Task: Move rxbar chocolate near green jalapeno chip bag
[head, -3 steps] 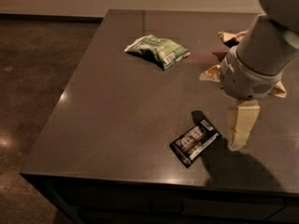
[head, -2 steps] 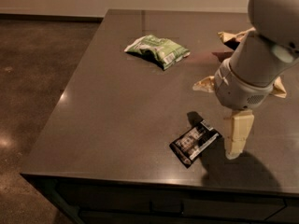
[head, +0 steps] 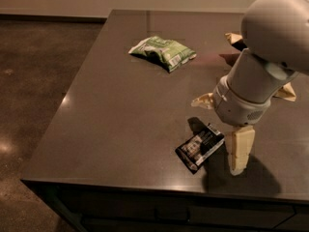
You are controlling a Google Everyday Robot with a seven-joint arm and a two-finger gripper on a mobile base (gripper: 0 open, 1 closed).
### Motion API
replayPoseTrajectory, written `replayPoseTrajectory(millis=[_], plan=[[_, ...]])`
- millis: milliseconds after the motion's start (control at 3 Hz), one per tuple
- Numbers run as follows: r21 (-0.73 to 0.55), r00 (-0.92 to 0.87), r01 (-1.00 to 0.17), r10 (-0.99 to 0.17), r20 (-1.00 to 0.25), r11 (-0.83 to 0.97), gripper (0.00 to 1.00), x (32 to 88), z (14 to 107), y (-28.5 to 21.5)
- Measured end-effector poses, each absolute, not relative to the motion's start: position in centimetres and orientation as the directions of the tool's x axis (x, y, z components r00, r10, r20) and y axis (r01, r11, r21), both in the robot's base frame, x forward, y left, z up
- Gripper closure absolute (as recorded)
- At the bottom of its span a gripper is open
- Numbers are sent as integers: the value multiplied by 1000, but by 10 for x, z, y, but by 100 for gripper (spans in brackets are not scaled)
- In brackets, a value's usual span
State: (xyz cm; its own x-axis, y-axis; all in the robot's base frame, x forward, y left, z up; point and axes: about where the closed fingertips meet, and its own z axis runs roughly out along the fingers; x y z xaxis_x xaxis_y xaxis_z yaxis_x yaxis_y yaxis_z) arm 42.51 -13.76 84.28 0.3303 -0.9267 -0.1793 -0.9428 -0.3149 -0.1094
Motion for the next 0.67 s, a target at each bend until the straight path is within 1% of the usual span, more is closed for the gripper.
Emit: replayPoseTrajectory(millis=[333,667], plan=[[-108,351,-936,-917,-188,-336,0,421,836,-134],[-108,362,-932,-913,-190,-347,18,418,833,-132]])
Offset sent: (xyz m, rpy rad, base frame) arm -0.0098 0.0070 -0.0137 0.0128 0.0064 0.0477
